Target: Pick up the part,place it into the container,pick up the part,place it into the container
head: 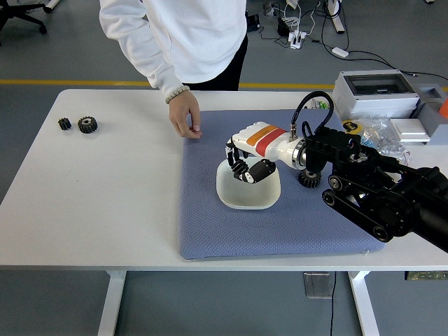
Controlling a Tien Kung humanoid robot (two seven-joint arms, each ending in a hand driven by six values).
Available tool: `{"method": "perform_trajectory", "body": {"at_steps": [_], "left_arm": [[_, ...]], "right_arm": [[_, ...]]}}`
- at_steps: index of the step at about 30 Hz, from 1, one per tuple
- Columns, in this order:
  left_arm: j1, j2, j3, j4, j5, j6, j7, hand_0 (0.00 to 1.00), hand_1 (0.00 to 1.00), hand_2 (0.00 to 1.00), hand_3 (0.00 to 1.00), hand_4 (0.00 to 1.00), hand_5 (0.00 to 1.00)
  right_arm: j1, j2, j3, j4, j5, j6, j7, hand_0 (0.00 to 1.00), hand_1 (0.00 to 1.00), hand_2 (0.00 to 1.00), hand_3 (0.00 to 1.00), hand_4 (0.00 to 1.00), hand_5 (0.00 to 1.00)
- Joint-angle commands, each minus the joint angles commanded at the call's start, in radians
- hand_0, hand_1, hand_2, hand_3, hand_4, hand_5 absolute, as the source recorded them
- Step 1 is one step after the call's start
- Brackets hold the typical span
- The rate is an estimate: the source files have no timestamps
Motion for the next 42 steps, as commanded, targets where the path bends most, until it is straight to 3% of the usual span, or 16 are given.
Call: {"method": "perform_trajectory", "body": {"at_steps": [12, 21, 28, 33, 42], "left_arm": [[0.000, -0.001, 0.021, 0.000, -0.021, 0.000, -0.006, 0.724, 0.693, 0.719, 0.574, 0.612, 0.576], [0.001, -0.002, 0.021, 0.000, -0.020, 0.000, -0.007, 0.723, 0.692, 0.718, 0.575, 0.612, 0.576], [0.001, -0.002, 0.021, 0.000, -0.020, 0.001, -0.008, 0.723, 0.692, 0.716, 0.574, 0.611, 0.576], [0.000, -0.004, 0.035, 0.000, -0.032, 0.001, -0.010, 0.722, 0.691, 0.715, 0.574, 0.611, 0.576], [0.000, -0.010, 0.110, 0.000, -0.092, -0.001, -0.019, 0.721, 0.690, 0.715, 0.574, 0.611, 0.575]], "right_arm": [[-0.009, -0.014, 0.023, -0.022, -0.017, 0.015, -0.001, 0.411, 0.566, 0.745, 0.666, 0.919, 0.273], [-0.010, -0.093, 0.113, -0.011, -0.081, 0.066, -0.005, 0.415, 0.567, 0.733, 0.663, 0.923, 0.273], [-0.026, -0.139, 0.093, -0.046, -0.128, 0.083, -0.006, 0.414, 0.563, 0.724, 0.642, 0.920, 0.274], [-0.045, -0.136, 0.050, -0.099, -0.115, 0.095, -0.001, 0.417, 0.562, 0.714, 0.633, 0.918, 0.276], [-0.050, -0.085, 0.050, -0.233, -0.130, 0.084, 0.015, 0.416, 0.561, 0.716, 0.622, 0.915, 0.279]]}}
